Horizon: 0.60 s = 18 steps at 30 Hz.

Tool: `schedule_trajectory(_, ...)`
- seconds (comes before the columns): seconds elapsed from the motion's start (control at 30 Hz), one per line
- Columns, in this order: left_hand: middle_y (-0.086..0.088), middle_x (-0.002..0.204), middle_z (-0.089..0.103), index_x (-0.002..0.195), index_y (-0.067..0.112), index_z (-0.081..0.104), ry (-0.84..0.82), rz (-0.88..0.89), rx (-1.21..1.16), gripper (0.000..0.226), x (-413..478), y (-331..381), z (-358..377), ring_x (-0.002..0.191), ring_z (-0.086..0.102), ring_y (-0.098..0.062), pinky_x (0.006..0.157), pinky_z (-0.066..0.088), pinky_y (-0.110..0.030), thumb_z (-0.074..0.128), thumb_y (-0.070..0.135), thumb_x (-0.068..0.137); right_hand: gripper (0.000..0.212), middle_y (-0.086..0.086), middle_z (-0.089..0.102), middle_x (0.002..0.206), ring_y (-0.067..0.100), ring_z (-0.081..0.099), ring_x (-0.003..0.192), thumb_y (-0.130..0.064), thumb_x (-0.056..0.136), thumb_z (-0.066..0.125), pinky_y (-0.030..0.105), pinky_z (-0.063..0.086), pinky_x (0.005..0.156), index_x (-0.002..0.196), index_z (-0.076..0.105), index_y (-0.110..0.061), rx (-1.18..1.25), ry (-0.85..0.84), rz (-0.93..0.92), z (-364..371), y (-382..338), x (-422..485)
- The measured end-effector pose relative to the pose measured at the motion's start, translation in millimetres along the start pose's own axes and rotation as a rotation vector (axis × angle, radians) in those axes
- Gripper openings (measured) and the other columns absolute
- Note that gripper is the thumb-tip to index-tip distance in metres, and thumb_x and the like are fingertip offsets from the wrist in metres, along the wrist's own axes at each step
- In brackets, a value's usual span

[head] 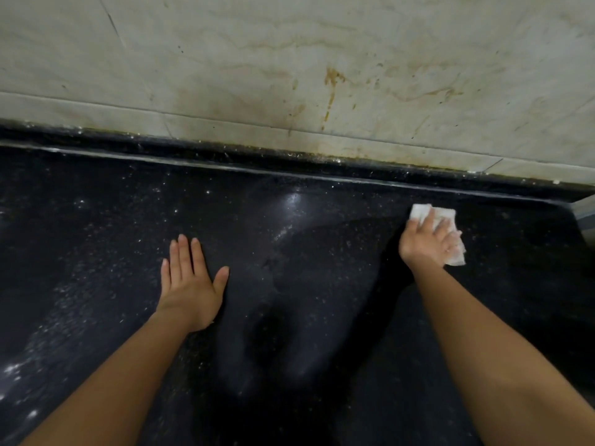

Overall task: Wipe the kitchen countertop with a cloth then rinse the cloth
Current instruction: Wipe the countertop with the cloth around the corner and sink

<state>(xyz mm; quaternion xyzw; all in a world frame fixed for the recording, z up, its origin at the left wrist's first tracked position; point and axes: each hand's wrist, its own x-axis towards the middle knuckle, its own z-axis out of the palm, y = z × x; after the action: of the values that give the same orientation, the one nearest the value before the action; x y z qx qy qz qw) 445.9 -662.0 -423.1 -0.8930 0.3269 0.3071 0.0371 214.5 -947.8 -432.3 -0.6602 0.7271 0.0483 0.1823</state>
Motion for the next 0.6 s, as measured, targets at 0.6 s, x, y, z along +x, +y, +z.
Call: schedule_trajectory(0.6,-0.011,0.149,-0.038,0.142,0.008,-0.029,-0.041,-0.009,-0.001,0.075,-1.8,0.0,-4.7,0.138,-0.034,-0.022,0.114,-0.018,-0.038,0.006,0.055,0.095,0.057,0.017,0.015,0.158,0.030,0.010,0.146,-0.041,0.101,0.019,0.038,0.003,0.119,0.151,0.019,-0.013,-0.156,0.085,-0.420,7.0,32.3,5.4)
